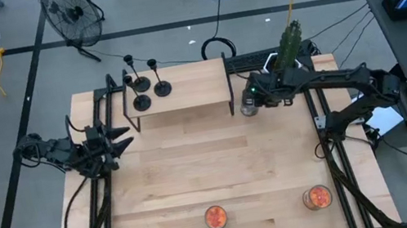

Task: Pick & Place candle stick holders
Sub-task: Put the brown scented candle on the shelf

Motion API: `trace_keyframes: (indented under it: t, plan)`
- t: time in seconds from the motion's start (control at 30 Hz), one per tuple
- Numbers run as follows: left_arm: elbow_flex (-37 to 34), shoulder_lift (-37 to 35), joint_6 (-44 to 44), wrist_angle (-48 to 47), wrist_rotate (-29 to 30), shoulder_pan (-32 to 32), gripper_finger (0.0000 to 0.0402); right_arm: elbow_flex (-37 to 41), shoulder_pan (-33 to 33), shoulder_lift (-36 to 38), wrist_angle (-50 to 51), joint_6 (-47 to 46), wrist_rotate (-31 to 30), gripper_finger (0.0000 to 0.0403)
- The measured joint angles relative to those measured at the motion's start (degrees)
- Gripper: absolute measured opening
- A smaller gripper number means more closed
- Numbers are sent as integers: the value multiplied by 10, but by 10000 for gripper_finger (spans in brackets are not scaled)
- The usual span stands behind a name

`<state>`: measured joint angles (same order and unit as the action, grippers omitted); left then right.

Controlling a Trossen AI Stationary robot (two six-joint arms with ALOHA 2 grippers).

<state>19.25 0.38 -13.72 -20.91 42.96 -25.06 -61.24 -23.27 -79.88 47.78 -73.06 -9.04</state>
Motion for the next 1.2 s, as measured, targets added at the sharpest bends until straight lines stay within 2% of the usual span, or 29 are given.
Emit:
trace_keyframes:
  t: [0.13, 0.53, 0.63, 0.87, 1.2]
  plan:
    - [0, 0, 0, 0, 0, 0, 207, 33, -10, 0, -56, -2, 2, 89]
    - [0, 0, 0, 1, 0, 0, 207, 79, -33, 0, -116, -6, 1, 87]
    - [0, 0, 0, 0, 0, 0, 207, 96, -33, 0, -141, -10, 0, 73]
    - [0, 0, 0, 0, 0, 0, 207, 110, -33, 2, -172, 2, -5, 7]
    - [0, 0, 1, 0, -1, 0, 207, 110, -33, 3, -173, 12, -10, 2]
